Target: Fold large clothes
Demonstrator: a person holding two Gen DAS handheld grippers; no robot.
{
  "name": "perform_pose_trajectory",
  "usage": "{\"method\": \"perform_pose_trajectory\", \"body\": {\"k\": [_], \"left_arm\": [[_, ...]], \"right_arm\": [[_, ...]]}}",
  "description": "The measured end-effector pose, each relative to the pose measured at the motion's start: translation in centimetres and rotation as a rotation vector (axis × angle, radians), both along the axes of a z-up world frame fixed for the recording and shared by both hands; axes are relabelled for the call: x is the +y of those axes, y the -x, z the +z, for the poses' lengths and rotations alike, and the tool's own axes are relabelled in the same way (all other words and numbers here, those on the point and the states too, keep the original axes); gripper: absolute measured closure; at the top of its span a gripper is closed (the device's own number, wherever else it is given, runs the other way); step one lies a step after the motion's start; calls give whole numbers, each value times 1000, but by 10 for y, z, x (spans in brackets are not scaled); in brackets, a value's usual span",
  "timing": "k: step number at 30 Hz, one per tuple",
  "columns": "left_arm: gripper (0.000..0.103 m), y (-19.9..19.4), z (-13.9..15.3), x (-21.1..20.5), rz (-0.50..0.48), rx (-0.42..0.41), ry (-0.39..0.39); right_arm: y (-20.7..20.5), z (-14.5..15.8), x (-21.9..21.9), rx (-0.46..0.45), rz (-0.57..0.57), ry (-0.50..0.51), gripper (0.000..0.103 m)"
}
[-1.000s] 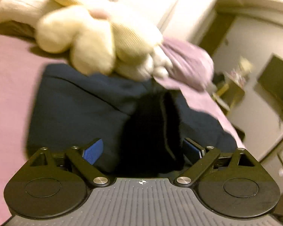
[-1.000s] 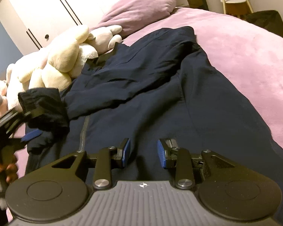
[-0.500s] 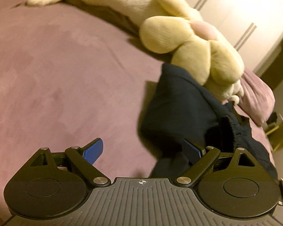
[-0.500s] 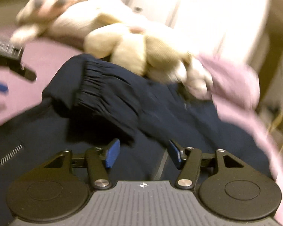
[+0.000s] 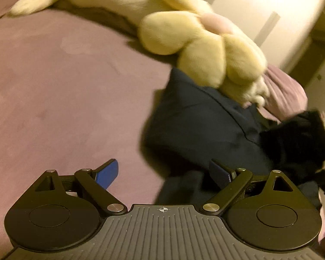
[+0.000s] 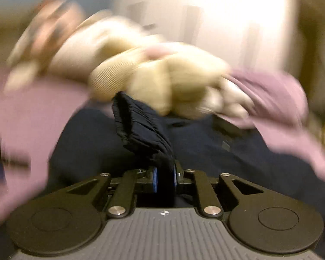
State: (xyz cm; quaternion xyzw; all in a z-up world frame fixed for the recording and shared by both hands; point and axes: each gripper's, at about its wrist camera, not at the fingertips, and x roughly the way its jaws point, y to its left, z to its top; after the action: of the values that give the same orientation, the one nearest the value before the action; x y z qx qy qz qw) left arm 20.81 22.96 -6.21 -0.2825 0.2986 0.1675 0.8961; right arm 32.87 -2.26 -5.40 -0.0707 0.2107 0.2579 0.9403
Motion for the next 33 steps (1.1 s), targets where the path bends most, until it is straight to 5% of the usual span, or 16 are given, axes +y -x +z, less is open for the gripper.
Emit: {"method": "perform_pose_trajectory", "body": {"k": [3,5,12,18,20,22,26,29,32,33], "left_arm": [[8,-27,-4,-15,-50,36,-45],[10,-45,-12,-21,-79,58,-21],[10,-74,-31,-39,-132,127,-48],[10,-80,-37,-41,-126,154,-90],[10,-81,-37,-42,-119,153,-102],[10,-82,-36,-42,-111,149,-113],[9,-88,-36,-41,-90,157,-117],[7,-88,-38,-41,-89,156,-116],[7,-84,-39,-42,-97,159,-108],[7,-81,-38,-42,-101,154,-115]], "right_arm": [[-29,14,-79,193,-166,-358,91],[-47,9,-118,283,-251,-472,91],[-89,-41,-160,460,-346,-403,84],[-107,-64,-176,570,-347,-538,74],[-116,-63,-171,599,-356,-487,76],[-118,-48,-159,570,-361,-376,85],[-97,6,-167,306,-287,-430,86],[-100,17,-173,135,-317,-343,85],[-116,-9,-182,159,-415,-173,82],[-123,-20,-187,207,-440,-140,73]]}}
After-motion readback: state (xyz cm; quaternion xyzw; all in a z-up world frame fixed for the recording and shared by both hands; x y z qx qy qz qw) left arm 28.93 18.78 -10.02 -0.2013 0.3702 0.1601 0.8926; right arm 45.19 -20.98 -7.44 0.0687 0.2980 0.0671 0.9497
